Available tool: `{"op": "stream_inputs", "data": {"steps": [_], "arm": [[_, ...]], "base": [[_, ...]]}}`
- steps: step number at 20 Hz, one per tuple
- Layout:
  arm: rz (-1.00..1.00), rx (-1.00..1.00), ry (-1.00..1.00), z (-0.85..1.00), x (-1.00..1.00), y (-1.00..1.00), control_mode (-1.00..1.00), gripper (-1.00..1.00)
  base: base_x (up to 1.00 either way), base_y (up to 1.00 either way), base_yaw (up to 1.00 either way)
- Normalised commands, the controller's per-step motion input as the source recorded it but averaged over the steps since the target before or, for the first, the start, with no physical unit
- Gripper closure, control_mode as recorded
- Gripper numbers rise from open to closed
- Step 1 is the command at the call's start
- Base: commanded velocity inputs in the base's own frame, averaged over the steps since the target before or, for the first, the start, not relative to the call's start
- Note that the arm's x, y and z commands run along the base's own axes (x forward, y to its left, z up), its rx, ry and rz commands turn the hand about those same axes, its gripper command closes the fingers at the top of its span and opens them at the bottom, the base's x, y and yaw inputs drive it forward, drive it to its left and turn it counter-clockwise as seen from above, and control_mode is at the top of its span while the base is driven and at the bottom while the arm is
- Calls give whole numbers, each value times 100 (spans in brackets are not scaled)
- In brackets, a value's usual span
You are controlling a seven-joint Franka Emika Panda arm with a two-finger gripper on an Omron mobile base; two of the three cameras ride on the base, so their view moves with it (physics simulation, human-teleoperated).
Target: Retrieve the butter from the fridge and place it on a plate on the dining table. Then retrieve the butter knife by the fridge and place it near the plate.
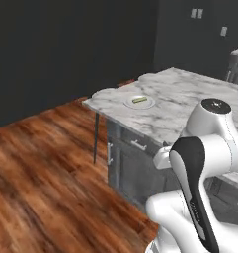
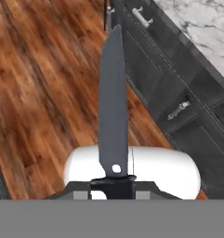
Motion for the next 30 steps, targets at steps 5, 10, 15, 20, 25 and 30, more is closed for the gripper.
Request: {"op": "stream_inputs", "data": {"steps": [5,10,15,20,25,30], "arm": [[0,0,0,0,0,0,100,100],[0,0,0,0,0,0,100,100],[0,0,0,0,0,0,100,100],[0,0,0,0,0,0,100,100],[0,0,0,0,0,0,100,100],[0,0,0,0,0,0,100,100]], "base": [[65,56,-71],[59,55,-73],[56,57,-74],[47,72,-67],[60,77,-63],[32,73,-46]]}}
